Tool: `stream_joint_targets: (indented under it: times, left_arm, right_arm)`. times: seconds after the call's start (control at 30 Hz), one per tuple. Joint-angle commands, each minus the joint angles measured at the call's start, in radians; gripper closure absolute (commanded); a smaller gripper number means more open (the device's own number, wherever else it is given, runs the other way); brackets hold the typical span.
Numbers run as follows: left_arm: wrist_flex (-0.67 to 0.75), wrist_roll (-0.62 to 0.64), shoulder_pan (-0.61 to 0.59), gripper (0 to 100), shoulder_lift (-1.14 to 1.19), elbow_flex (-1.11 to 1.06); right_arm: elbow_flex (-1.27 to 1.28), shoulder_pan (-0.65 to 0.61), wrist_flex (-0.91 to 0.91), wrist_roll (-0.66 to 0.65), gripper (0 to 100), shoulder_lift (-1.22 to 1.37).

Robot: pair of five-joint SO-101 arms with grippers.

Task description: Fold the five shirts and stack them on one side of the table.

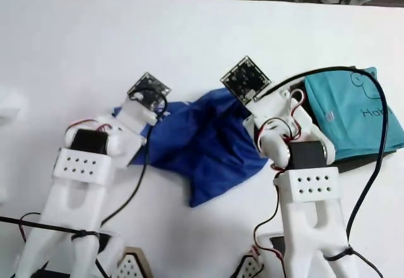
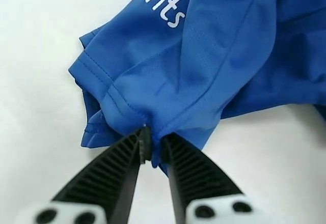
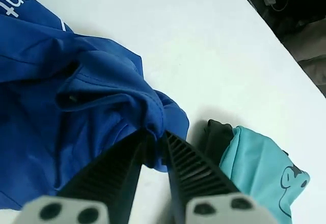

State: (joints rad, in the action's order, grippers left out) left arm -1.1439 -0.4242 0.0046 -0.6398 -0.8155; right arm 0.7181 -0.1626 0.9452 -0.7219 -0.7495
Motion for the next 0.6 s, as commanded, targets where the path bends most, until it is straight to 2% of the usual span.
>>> stream_joint_targets:
  times: [0.0,0.23,0.4,0.57]
  left_arm:
    - [0.011,-0.002,-0.002,95,0.0,0.004]
    - [0.011,-0.002,-0.006,94,-0.008,0.013]
    - [0.011,-0.003,-0.002,87,-0.008,0.008]
    - [0.009,-0.003,-0.005,88,-0.008,0.015]
  right_arm:
    - [-0.012,0.01,0.001,-0.008,97.8,-0.002]
    - [-0.012,0.01,0.004,-0.008,97.8,-0.001]
    - [-0.012,0.01,0.001,-0.011,97.8,-0.001]
    - [-0.012,0.012,0.001,-0.011,97.8,0.001]
